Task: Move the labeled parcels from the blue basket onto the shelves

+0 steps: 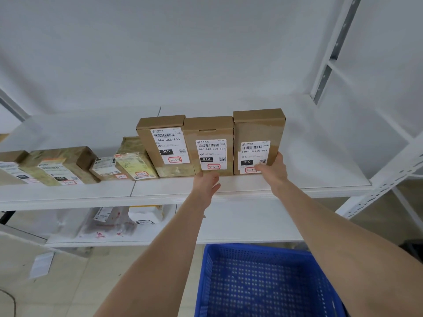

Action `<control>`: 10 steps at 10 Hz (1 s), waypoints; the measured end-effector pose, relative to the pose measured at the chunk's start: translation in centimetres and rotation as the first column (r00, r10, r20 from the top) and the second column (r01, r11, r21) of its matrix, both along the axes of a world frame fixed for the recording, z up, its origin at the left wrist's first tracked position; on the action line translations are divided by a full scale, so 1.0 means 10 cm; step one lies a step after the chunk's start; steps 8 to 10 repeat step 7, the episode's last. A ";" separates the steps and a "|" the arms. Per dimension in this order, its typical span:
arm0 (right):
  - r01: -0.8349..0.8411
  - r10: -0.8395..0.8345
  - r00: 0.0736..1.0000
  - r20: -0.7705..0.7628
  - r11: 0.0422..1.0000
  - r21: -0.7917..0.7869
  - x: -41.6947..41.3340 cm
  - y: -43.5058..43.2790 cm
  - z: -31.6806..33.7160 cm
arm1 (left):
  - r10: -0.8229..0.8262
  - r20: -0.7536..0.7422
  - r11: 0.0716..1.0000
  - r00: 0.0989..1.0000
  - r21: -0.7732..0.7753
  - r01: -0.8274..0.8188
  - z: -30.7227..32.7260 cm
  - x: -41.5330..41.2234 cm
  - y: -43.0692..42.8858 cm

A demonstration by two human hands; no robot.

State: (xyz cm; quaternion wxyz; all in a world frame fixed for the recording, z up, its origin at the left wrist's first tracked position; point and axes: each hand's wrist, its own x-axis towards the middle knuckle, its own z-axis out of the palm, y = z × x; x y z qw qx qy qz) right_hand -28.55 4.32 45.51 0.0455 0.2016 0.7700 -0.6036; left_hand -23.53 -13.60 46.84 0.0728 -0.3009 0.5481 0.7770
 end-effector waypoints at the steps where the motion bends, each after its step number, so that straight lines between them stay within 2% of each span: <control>1: 0.007 -0.007 1.000 0.005 1.000 0.000 0.00 -0.02 -0.02 | -0.001 0.004 1.000 1.000 -0.003 0.001 0.00 0.00 -0.01; 5: 0.004 -0.004 0.999 0.034 1.000 0.029 0.02 -0.03 -0.05 | -0.058 0.027 0.998 0.998 -0.021 0.058 0.06 0.06 -0.09; 6: 0.009 -0.011 0.999 0.041 0.998 0.058 0.06 -0.02 -0.02 | -0.052 0.069 0.996 0.996 -0.072 0.057 0.08 0.10 -0.10; 7: 0.057 -0.064 0.996 0.062 0.994 0.098 0.17 -0.01 0.10 | -0.006 0.120 0.965 0.993 -0.260 0.038 0.07 0.13 -0.16; 10: 0.057 -0.064 0.996 0.062 0.994 0.098 0.17 -0.01 0.10 | -0.006 0.120 0.965 0.993 -0.260 0.038 0.07 0.13 -0.16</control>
